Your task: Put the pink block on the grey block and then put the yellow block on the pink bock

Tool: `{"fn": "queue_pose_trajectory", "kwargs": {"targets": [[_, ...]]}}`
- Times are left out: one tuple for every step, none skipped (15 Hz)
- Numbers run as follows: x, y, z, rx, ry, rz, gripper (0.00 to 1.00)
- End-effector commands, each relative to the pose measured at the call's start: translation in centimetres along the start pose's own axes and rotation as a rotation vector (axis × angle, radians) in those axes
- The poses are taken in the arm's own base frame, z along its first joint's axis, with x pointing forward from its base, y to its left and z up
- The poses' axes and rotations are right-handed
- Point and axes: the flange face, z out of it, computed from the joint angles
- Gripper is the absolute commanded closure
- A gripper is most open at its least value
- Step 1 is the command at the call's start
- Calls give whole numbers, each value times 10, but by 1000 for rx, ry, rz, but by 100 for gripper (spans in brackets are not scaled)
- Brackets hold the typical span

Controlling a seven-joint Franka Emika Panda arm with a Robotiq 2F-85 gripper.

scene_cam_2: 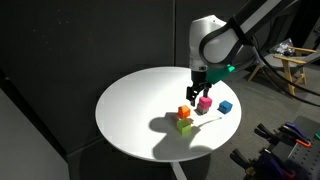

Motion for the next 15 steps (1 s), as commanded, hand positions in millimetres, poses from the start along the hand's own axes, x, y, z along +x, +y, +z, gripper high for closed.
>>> {"fn": "queue_pose_trajectory", "kwargs": {"targets": [[-4,-13,13,-16,45,-16,0],[-4,-15,17,-14,51,-17,0],[-4,-17,20,-14,55,-21,0],[-5,-18,22,-10,56,-26,0],[-3,-17,20,-3,37,-30,0],[-4,-18,22,-3,34,-32,0],[-4,-18,23,-3,33,-32,0],[-4,-18,23,-3,33,-32,0],[-4,-18,23,-3,33,-32,0],[-4,-18,23,-3,33,-32,0],[-4,-18,23,-3,33,-32,0],[-4,-18,23,-3,33,-32,0],[-4,-18,23,-3,33,-32,0],[-4,-18,25,-8,37,-34,0],[-3,-19,27,-10,40,-36,0]]}}
